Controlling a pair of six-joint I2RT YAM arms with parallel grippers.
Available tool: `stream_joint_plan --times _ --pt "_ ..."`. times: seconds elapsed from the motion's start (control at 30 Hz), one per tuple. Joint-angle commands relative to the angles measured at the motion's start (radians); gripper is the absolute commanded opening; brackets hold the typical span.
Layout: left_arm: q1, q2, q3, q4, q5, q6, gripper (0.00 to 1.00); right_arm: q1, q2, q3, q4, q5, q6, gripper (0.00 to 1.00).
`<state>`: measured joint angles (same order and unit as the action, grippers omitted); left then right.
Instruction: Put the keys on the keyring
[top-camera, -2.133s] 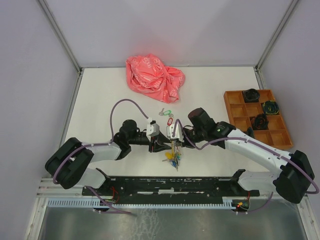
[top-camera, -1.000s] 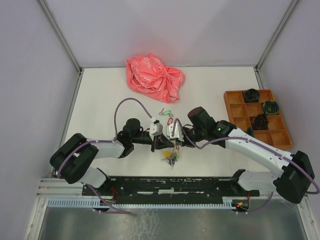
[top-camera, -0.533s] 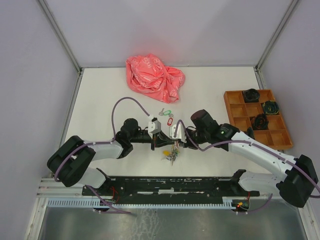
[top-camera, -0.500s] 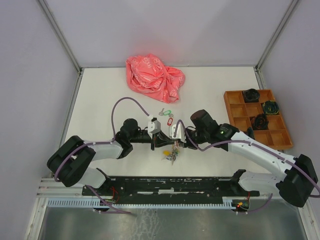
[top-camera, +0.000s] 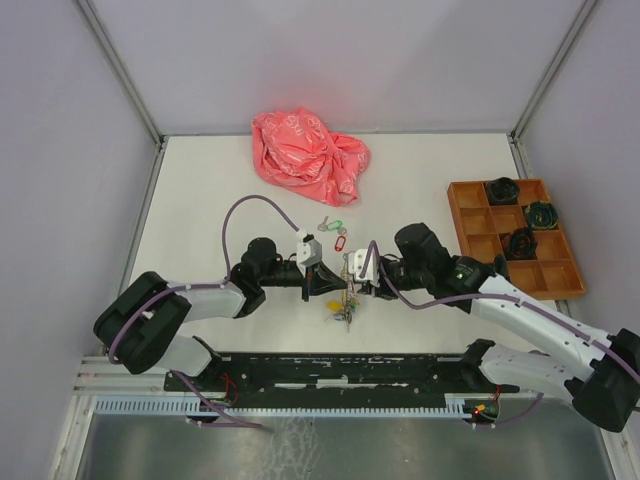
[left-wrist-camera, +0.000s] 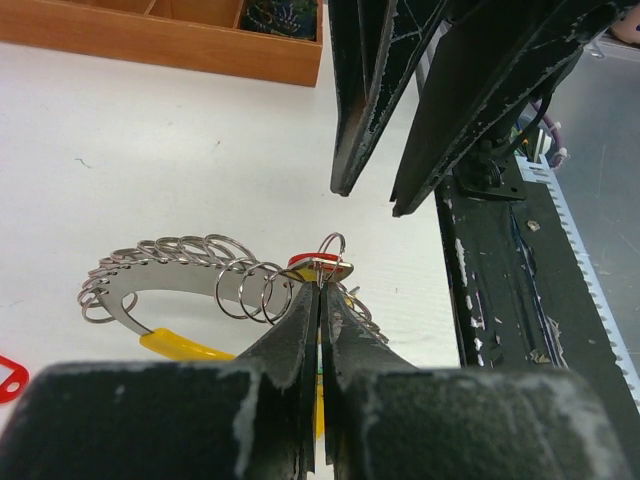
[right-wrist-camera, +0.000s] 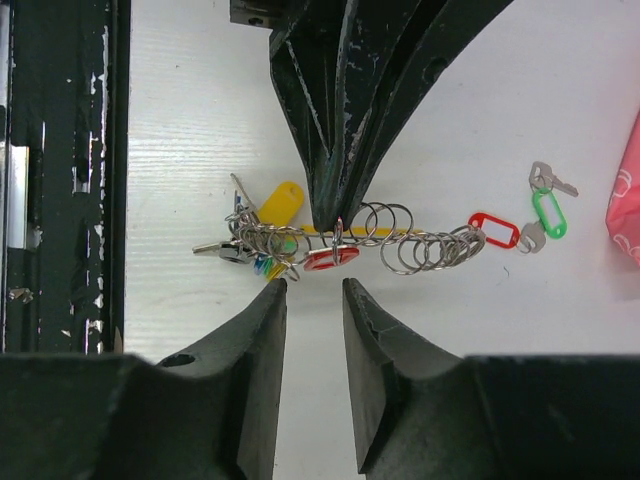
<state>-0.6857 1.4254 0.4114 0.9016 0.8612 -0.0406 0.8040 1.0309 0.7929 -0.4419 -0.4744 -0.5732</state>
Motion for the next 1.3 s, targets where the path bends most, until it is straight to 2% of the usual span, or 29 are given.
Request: stream_joint_plan --times 0.0,0.23,0.5,0.67,0.73,0.77,0.8,1.13,1.27 --pt "-0.001 -0.042 0.023 0.028 -0.004 0.022 0.03 0.000 0.040 0.035 0.067 -0.047 -0.009 0.38" --pt "0.000 -0.042 0.024 0.028 0.008 0.021 0.03 -0.001 0.092 0.057 0.106 -0.057 -0.021 0.40" --pt "0.000 -0.034 0.028 0.028 0.016 0.017 0.03 0.000 0.112 0.067 0.126 -0.063 -0.022 0.36" --pt "0.000 -0.034 0.032 0.030 0.021 0.013 0.03 0.000 0.129 0.071 0.120 -0.057 -0.025 0.23" --pt "0.000 -0.037 0.031 0.029 0.016 0.011 0.03 0.001 0.134 0.072 0.106 -0.048 -0.030 0.13" --pt "0.000 -0.041 0.029 0.032 0.007 0.008 0.03 0.000 0.133 0.070 0.098 -0.039 -0.032 0.04" --pt "0.000 -0.044 0.026 0.038 -0.008 0.001 0.03 0.000 0.131 0.065 0.093 -0.031 -0.033 0.01" --pt "0.000 -0.024 -0.033 0.255 -0.096 -0.142 0.03 0.000 0.100 0.014 0.079 0.001 -0.025 0.01" --pt "-0.001 -0.023 -0.045 0.280 -0.118 -0.157 0.03 0.000 0.085 -0.013 0.092 0.014 -0.015 0.01"
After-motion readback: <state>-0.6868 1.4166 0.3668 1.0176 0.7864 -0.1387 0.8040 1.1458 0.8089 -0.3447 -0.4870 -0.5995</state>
